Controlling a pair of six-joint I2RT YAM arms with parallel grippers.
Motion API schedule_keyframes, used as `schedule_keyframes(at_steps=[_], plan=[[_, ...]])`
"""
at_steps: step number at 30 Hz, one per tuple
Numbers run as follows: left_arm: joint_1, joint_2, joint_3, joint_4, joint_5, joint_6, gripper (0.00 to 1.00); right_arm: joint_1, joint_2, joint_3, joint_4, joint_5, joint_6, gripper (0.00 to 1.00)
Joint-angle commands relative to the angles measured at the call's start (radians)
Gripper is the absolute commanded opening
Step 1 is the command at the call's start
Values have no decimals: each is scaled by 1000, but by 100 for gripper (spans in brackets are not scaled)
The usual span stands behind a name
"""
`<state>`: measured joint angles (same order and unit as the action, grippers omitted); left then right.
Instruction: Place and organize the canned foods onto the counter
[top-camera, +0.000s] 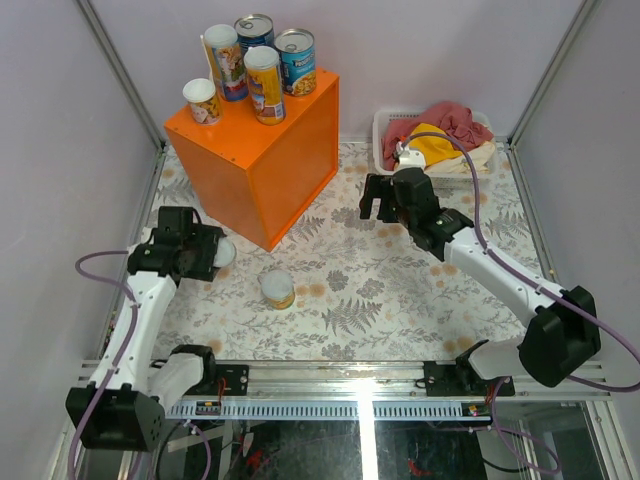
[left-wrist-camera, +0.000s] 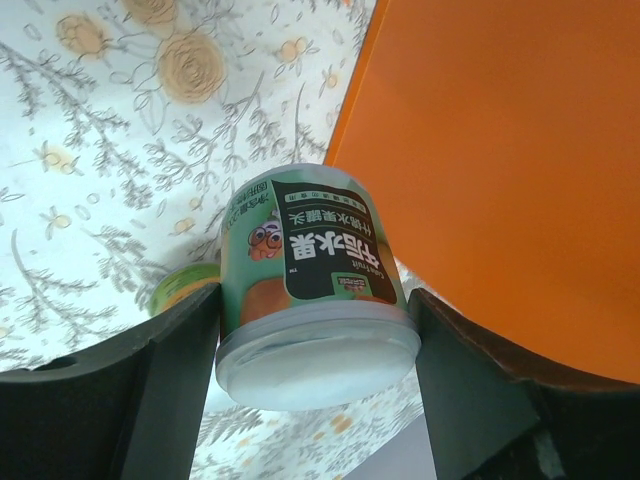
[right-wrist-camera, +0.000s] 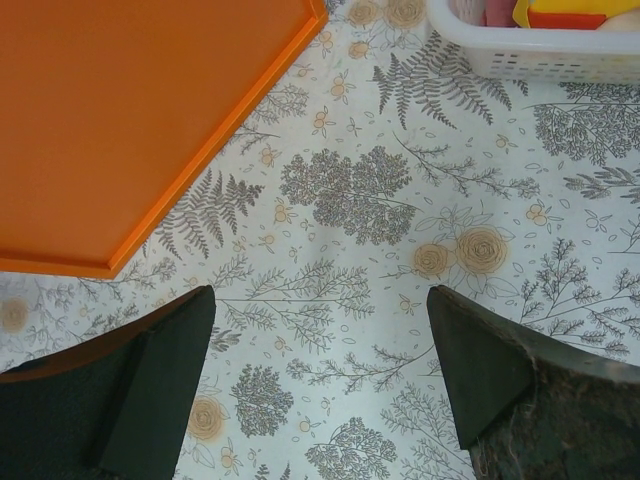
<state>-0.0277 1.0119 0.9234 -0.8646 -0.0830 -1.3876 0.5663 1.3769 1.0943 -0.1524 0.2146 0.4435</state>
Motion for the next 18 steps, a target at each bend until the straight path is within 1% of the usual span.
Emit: schedule_keyframes(at_steps=[1, 4, 9, 12, 18], plan=[[-18, -91, -21, -22, 68, 92, 0, -6, -55, -2, 22, -1, 17, 94], [-39, -110, 1, -42, 105, 136, 0, -6, -61, 0, 12, -2, 25, 94], [-112, -81, 70, -38, 143, 193, 0, -6, -65, 6, -2, 6, 38, 94], [-213, -37, 121, -19, 148, 217, 0, -7, -67, 3, -10, 14, 44, 94], [-397, 39, 203, -13, 83, 229, 0, -13, -74, 7, -25, 24, 46, 94]])
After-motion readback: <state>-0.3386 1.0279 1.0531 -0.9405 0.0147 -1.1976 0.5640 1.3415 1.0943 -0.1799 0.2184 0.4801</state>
